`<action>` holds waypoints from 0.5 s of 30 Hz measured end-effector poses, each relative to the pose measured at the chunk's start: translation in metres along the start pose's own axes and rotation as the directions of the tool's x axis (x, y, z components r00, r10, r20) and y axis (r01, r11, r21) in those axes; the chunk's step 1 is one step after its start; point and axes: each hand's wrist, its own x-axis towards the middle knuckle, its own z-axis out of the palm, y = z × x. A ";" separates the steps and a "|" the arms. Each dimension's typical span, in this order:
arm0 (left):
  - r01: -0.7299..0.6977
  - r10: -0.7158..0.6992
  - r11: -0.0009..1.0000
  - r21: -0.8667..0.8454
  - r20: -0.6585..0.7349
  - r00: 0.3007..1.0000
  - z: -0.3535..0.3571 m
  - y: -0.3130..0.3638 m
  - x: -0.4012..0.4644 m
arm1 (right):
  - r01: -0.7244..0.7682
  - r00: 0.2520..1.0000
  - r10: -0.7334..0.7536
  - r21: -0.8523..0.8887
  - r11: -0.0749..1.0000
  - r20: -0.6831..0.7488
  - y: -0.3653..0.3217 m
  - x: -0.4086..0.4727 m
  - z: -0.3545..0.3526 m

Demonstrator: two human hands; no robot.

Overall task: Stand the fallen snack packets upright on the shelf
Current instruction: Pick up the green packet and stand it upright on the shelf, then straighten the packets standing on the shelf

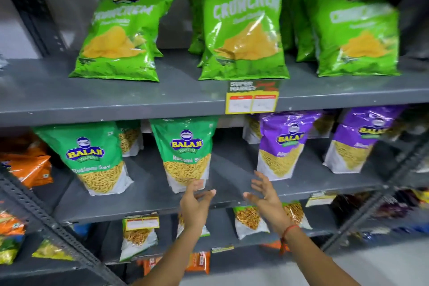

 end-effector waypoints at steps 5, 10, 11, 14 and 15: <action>0.029 -0.027 1.000 -0.010 0.185 0.982 0.066 0.007 -0.034 | 0.004 0.965 -0.003 0.003 1.000 -0.263 0.001 -0.015 -0.083; 0.106 -0.094 0.994 -0.032 0.270 0.958 0.129 0.016 -0.029 | -0.076 0.957 0.052 -0.071 0.995 -0.286 0.007 0.028 -0.153; 0.120 -0.107 0.992 -0.026 0.287 0.952 0.143 0.019 -0.024 | -0.097 0.966 0.076 -0.077 0.992 -0.249 0.009 0.041 -0.165; 0.140 -0.132 0.990 -0.006 0.288 0.948 0.179 0.025 -0.010 | -0.137 0.988 0.131 -0.073 0.988 -0.076 0.009 0.072 -0.181; 0.141 -0.135 0.990 -0.004 0.272 0.953 0.189 0.026 -0.006 | -0.130 0.992 0.129 -0.062 0.990 -0.015 0.010 0.080 -0.182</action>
